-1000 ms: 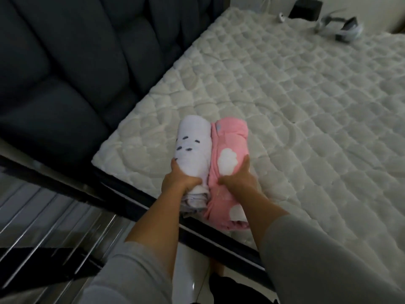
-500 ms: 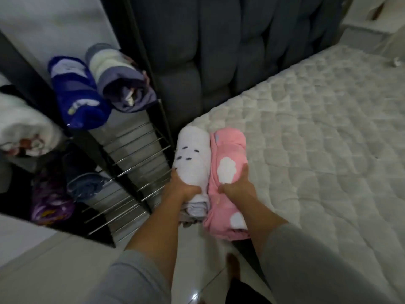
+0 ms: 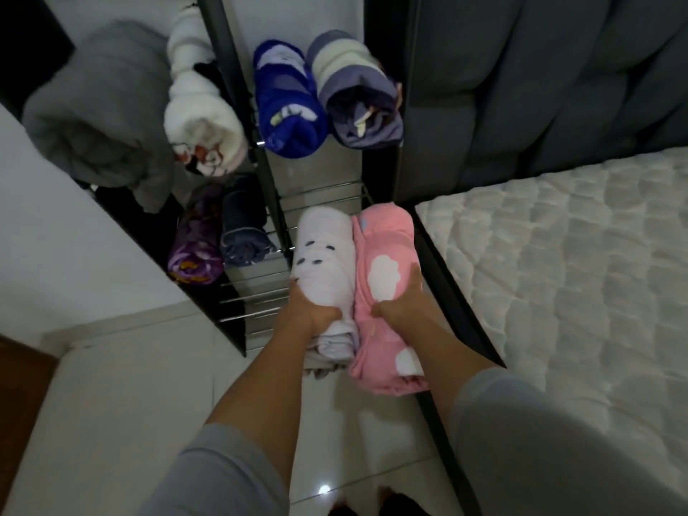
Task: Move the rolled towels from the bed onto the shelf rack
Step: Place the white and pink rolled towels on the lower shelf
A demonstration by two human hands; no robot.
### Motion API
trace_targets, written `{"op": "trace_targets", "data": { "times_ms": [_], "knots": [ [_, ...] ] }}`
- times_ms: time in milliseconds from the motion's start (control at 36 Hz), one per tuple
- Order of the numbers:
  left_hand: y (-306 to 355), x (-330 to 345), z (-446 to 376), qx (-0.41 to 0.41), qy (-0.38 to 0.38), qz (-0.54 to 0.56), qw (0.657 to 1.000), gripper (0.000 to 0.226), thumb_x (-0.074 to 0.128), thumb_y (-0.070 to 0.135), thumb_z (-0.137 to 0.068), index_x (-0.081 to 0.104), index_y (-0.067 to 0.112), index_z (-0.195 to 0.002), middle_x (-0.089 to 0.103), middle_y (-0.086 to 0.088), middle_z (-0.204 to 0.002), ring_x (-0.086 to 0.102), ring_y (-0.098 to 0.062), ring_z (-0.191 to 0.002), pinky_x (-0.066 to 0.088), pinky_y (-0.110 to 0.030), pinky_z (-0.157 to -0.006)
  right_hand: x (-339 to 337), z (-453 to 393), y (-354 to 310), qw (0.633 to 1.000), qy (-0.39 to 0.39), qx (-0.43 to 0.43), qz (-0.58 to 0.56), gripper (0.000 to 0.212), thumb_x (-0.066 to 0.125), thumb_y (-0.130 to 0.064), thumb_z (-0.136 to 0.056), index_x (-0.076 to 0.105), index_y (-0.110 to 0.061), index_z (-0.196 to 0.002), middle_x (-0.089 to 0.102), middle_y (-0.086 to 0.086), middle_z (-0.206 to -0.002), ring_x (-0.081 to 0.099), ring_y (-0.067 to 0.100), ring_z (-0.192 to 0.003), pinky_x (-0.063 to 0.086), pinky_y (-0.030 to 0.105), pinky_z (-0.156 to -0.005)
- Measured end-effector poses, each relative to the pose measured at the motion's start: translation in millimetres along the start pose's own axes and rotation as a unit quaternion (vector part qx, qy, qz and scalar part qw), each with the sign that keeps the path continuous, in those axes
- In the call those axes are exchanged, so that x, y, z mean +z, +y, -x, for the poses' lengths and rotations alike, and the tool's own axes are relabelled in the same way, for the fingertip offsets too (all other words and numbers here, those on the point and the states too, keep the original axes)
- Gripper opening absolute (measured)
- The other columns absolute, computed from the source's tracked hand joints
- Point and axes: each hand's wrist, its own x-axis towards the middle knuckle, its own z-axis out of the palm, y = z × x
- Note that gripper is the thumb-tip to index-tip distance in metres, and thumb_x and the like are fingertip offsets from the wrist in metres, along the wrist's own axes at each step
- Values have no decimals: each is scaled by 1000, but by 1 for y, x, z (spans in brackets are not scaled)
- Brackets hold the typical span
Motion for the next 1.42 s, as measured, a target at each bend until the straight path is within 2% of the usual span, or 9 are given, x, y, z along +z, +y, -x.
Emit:
{"op": "trace_targets", "data": {
  "times_ms": [111,194,278,417,556,806,972,1222,1417],
  "knots": [
    [-9,5,-34,12,19,8,1000,126,72,53,-43,22,13,-152,44,-8,-147,52,-26,-127,44,-32,-103,19,-35,-6,999,4,-36,14,121,75,-29,-75,-18,-35,-152,38,17,-150,44,37,-133,41,45,-107],
    [-18,9,-71,-1,40,19,999,132,72,55,-40,15,19,-154,44,-10,-147,50,-30,-128,44,-39,-106,30,-62,-11,997,17,-72,19,119,75,-29,-76,-16,-33,-153,35,16,-153,40,37,-137,38,45,-110],
    [-23,12,-109,14,80,22,996,130,71,60,-36,23,24,-152,48,-8,-145,53,-29,-125,47,-40,-104,39,-88,-18,994,37,-102,30,118,75,-31,-76,-15,-32,-153,36,16,-152,41,37,-136,40,44,-109],
    [-10,8,-120,54,133,31,989,114,74,46,-69,7,13,-156,28,-10,-158,36,-31,-141,34,-33,-112,54,-131,-28,983,74,-165,25,118,75,-32,-75,-13,-32,-154,37,20,-150,43,38,-133,42,46,-108],
    [-6,14,-148,109,188,26,976,104,69,41,-80,6,10,-156,22,-9,-160,29,-30,-144,27,-31,-114,61,-161,-32,971,106,-214,14,115,74,-33,-76,-11,-30,-154,30,18,-154,39,38,-137,38,42,-110],
    [-8,31,-169,147,237,41,959,111,69,51,-66,14,18,-156,32,-8,-156,39,-31,-139,34,-32,-111,70,-189,-18,942,171,-288,-12,112,74,-33,-77,-5,-27,-156,28,18,-155,35,38,-140,35,41,-114],
    [2,30,-168,133,243,46,960,113,70,53,-62,14,21,-155,35,-10,-153,42,-34,-135,37,-36,-108,63,-193,-26,939,181,-293,-6,112,74,-34,-77,-4,-27,-156,30,19,-154,36,38,-139,35,40,-113],
    [29,10,-202,100,240,54,964,105,68,49,-75,9,16,-156,31,-13,-155,40,-33,-137,38,-34,-106,56,-225,-65,938,170,-303,-1,108,74,-31,-76,1,-29,-156,33,18,-152,40,38,-136,39,40,-108],
    [48,-6,-257,88,198,14,976,107,58,57,-60,23,21,-154,27,-4,-159,32,-27,-143,27,-31,-113,57,-262,-104,934,175,-307,49,100,78,-37,-70,23,-17,-152,44,15,-147,47,36,-131,44,37,-104]
  ]
}}
